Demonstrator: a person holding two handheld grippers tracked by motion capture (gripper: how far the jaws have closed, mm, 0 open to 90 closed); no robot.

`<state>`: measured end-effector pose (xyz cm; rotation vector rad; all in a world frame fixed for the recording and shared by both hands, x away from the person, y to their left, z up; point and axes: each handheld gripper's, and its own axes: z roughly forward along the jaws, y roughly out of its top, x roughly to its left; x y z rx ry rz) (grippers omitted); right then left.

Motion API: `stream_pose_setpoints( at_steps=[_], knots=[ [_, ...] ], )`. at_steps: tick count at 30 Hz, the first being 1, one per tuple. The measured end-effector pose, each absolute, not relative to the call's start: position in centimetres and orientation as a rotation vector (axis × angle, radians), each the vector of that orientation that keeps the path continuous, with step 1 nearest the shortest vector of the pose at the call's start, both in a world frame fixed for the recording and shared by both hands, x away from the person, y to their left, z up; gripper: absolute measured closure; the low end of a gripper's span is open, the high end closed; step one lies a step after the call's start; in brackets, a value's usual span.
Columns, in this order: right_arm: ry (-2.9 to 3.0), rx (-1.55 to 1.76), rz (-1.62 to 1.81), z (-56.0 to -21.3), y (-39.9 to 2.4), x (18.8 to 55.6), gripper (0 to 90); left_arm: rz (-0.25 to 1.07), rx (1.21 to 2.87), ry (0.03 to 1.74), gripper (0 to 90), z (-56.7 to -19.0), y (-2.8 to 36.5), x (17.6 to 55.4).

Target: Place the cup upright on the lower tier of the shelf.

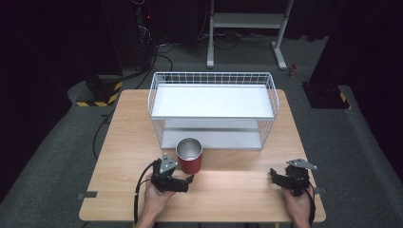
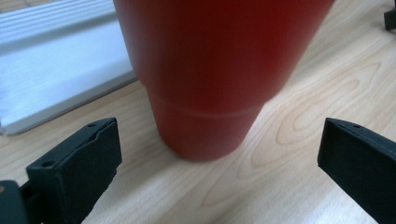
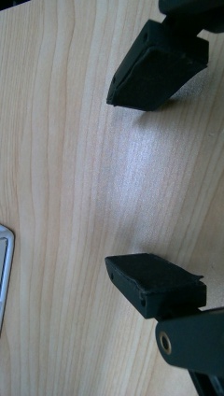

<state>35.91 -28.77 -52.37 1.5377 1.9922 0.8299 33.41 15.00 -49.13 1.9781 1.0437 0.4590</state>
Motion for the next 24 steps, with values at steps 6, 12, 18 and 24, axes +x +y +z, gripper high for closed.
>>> stream_pose_setpoints(
  at_steps=[6,12,18,24],
  knots=[
    [1.996,1.530,0.829,-52.4,-28.8,35.9,19.0,0.477,1.960,1.048,0.0,-48.7,14.8,34.0],
    [1.997,1.530,0.829,-52.4,-28.8,35.9,19.0,0.486,1.952,1.048,0.0,-48.6,14.5,34.4],
    [1.999,1.522,0.828,-52.4,-28.8,35.9,19.0,0.492,1.927,1.036,0.0,-48.3,13.9,34.9],
    [1.999,1.525,0.829,-52.4,-28.8,35.9,19.0,0.496,1.902,1.030,0.0,-47.8,13.6,35.3]
  ],
)
